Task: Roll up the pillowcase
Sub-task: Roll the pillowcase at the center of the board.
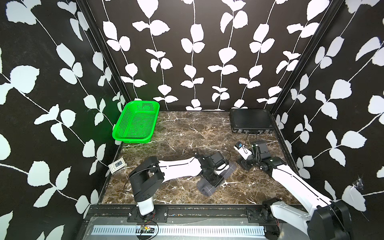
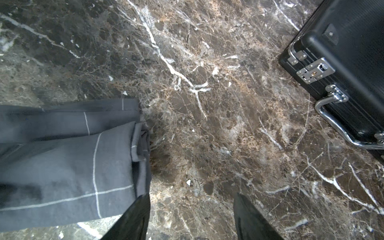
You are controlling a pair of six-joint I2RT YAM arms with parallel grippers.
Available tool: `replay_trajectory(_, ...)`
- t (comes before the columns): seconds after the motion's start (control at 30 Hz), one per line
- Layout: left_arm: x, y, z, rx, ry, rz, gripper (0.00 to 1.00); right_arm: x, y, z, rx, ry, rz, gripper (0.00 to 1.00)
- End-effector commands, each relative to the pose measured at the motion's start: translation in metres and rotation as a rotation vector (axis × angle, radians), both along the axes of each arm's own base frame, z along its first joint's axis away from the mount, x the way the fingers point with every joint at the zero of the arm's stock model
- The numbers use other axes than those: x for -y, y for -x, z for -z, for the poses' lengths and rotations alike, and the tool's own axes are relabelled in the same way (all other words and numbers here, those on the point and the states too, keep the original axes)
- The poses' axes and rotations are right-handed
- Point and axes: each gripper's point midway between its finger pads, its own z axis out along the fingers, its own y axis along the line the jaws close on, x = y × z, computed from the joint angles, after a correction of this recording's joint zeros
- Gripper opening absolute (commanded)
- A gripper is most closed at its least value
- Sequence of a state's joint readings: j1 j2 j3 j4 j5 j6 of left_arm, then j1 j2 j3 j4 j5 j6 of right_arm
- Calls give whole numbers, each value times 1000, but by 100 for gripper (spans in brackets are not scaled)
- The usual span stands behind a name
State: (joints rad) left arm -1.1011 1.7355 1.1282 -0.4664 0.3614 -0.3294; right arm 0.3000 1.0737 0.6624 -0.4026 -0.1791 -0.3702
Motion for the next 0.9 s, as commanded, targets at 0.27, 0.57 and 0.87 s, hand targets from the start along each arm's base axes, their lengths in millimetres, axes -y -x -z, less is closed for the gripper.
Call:
replay_trajectory(0.27,-5,-28,-11,-297,296,-126,3,-15,19,-1,-69,-99,-54,64)
replay_trajectory(0.57,5,-50,-39,-339,458,-145,0,-26,29,-8,-97,-112,-116,62)
replay_trajectory(0.87,-19,-62,-9,-352,422,-210,0,-78,24,-1,-15,-62,-272,60)
